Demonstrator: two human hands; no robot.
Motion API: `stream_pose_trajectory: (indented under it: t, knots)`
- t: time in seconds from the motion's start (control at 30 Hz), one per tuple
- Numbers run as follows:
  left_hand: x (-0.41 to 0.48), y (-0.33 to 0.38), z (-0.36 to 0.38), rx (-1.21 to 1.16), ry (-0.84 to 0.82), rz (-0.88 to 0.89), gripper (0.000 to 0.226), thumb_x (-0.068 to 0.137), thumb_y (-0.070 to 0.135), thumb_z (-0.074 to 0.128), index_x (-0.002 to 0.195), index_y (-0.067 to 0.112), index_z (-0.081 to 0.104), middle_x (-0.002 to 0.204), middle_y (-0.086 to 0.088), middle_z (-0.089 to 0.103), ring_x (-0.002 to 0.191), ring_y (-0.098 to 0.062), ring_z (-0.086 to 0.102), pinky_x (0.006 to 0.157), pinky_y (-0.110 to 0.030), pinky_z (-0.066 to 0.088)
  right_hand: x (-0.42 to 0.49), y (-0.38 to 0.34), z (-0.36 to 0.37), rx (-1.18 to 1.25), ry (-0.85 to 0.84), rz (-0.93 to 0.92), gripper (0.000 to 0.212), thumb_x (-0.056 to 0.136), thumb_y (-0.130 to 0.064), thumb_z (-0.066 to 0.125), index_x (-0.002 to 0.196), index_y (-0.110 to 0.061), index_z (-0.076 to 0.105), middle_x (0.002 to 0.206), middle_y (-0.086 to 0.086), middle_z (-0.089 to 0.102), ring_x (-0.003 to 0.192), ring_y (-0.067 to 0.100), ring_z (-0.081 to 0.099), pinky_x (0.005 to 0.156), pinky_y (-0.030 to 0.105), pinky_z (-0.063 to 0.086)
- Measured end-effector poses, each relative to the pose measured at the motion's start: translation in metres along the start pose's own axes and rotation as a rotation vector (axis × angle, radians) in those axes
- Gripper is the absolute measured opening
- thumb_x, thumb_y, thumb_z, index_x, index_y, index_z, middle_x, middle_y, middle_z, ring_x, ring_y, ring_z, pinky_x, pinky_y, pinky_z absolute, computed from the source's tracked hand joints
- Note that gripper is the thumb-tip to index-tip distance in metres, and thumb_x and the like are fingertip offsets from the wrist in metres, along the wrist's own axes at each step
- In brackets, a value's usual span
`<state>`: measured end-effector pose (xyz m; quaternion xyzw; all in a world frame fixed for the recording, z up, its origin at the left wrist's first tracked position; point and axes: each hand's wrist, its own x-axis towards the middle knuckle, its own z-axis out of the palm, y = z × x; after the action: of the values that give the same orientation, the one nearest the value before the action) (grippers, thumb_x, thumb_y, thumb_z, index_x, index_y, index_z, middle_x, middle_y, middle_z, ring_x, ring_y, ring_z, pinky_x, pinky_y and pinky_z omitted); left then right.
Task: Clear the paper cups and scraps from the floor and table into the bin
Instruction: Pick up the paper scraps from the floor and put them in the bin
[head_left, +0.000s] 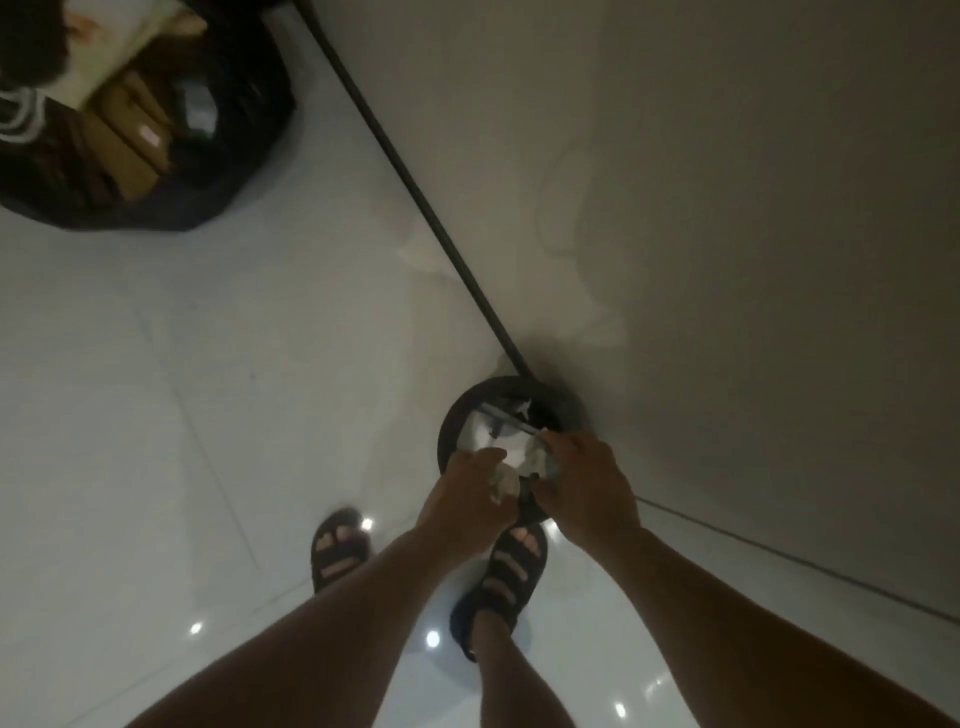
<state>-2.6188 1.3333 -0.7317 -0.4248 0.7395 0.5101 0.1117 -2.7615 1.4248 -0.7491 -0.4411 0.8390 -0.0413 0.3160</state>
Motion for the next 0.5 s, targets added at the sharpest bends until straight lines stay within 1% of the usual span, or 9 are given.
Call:
stream_pose_trajectory:
  t: [0.03,0.07,0.13,0.17,0.2,0.27,0.3,0.37,0.5]
  knots:
    - [0.016,-0.017,0.012,-0.003,-0.004,-0.029,0.05,0.085,0.028,0.067,0.131,0.022,0.048,0.114,0.011,0.048,0.107,-0.007,0.048,0.079,-0.009,0.035,0.018,0.007,0.019,-0.008,-0.009,0.014,0.056,0.088,-0.044,0.065,0.138,-0.026,0.045,0.135,0.0,0.048,0.123,0.019,0.047,0.096,0.027,0.047]
    - [0.031,-0.033,0.022,-0.005,-0.004,-0.053,0.055,0.084,0.029,0.067,0.135,0.023,0.045,0.118,0.009,0.046,0.104,-0.006,0.047,0.074,-0.008,0.034,0.034,0.012,0.037,-0.019,-0.015,0.025,0.059,0.087,-0.044,0.066,0.138,-0.026,0.044,0.136,0.001,0.047,0.124,0.02,0.047,0.097,0.03,0.047]
    - [0.053,-0.058,0.037,0.006,0.007,-0.035,0.054,0.085,0.031,0.066,0.134,0.023,0.046,0.11,0.013,0.043,0.091,0.0,0.046,0.064,-0.005,0.031,0.064,0.021,0.067,-0.021,-0.013,0.037,0.063,0.086,-0.044,0.067,0.14,-0.026,0.041,0.14,0.003,0.044,0.127,0.024,0.045,0.098,0.037,0.048]
    - [0.061,-0.066,0.042,0.008,0.004,-0.021,0.054,0.084,0.031,0.066,0.134,0.024,0.045,0.109,0.013,0.043,0.089,0.0,0.046,0.067,-0.006,0.033,0.075,0.025,0.079,-0.005,0.004,0.051,0.066,0.086,-0.043,0.068,0.143,-0.027,0.038,0.143,0.004,0.04,0.13,0.026,0.042,0.099,0.039,0.047]
    - [0.066,-0.074,0.046,0.009,-0.008,-0.008,0.057,0.083,0.031,0.065,0.135,0.027,0.042,0.115,0.009,0.044,0.093,-0.004,0.047,0.074,-0.01,0.036,0.083,0.029,0.088,0.015,0.028,0.07,0.07,0.085,-0.044,0.068,0.144,-0.027,0.035,0.147,0.005,0.036,0.133,0.028,0.039,0.099,0.042,0.045]
    - [0.072,-0.087,0.047,0.009,-0.016,0.015,0.06,0.081,0.032,0.065,0.135,0.036,0.038,0.125,0.006,0.042,0.11,-0.013,0.044,0.085,-0.023,0.038,0.091,0.034,0.098,0.035,0.077,0.096,0.075,0.084,-0.046,0.068,0.147,-0.025,0.033,0.151,0.007,0.032,0.136,0.03,0.035,0.104,0.045,0.042]
    - [0.072,-0.091,0.045,0.022,-0.01,0.012,0.059,0.08,0.033,0.064,0.133,0.038,0.037,0.126,0.007,0.041,0.114,-0.014,0.04,0.086,-0.024,0.036,0.09,0.034,0.1,0.034,0.091,0.109,0.076,0.084,-0.047,0.068,0.147,-0.024,0.032,0.151,0.007,0.032,0.137,0.031,0.034,0.106,0.046,0.041]
    - [0.066,-0.093,0.035,0.084,-0.015,-0.019,0.06,0.082,0.038,0.062,0.136,0.033,0.036,0.132,0.003,0.041,0.12,-0.017,0.036,0.089,-0.025,0.031,0.081,0.029,0.097,0.029,0.085,0.146,0.076,0.085,-0.046,0.066,0.148,-0.026,0.03,0.151,0.006,0.03,0.137,0.03,0.032,0.108,0.047,0.04]
    - [0.048,-0.067,-0.008,0.207,-0.04,0.004,0.067,0.085,0.042,0.06,0.142,0.021,0.032,0.143,-0.002,0.035,0.133,-0.022,0.028,0.101,-0.034,0.034,0.051,0.002,0.056,0.072,0.05,0.171,0.075,0.087,-0.047,0.062,0.15,-0.029,0.024,0.154,0.002,0.026,0.139,0.027,0.026,0.107,0.05,0.041]
